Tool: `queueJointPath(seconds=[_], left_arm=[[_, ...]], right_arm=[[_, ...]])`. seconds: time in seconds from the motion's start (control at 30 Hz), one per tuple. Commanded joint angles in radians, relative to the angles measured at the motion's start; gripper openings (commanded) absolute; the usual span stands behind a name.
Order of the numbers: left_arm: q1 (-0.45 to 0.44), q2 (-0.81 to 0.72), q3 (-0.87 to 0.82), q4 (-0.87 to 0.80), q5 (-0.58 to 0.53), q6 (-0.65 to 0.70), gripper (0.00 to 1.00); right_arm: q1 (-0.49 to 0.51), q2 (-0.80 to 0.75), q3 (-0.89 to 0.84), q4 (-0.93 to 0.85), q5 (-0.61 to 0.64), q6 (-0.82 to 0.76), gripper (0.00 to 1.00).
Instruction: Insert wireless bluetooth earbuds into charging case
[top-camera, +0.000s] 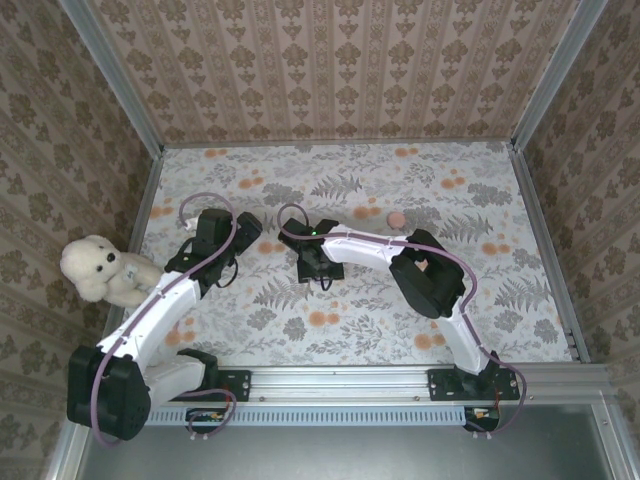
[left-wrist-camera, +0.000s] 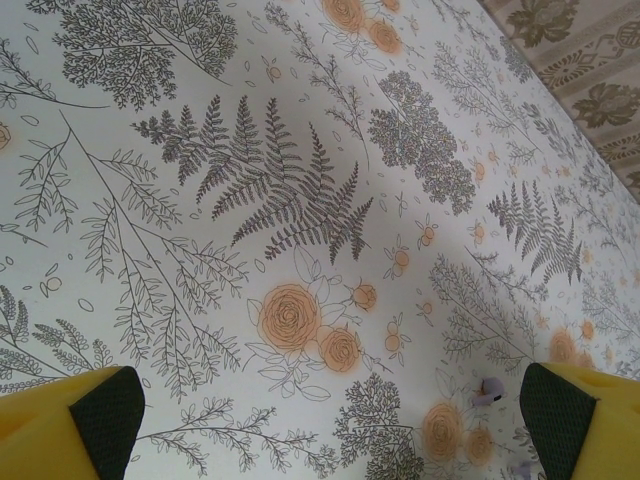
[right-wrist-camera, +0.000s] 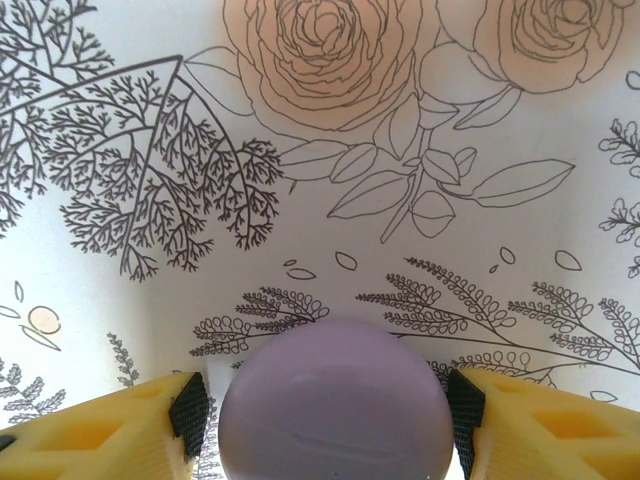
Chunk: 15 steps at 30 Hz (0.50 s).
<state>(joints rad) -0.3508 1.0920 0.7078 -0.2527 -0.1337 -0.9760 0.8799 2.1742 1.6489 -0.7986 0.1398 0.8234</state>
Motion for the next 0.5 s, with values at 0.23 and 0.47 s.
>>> queueJointPath(seconds=[0.23,0.47], left_arm=[[0.009,0.006,0.021,0.009,0.000,-0.001,1.00],[0.007,0.006,0.021,0.013,0.002,-0.002,1.00]], right_arm=[[0.006,0.022,0.000,-0.007,-0.030,-0.074,0.57],[0.007,0.012,-0.035,0.006,-0.060,-0.198,0.55]])
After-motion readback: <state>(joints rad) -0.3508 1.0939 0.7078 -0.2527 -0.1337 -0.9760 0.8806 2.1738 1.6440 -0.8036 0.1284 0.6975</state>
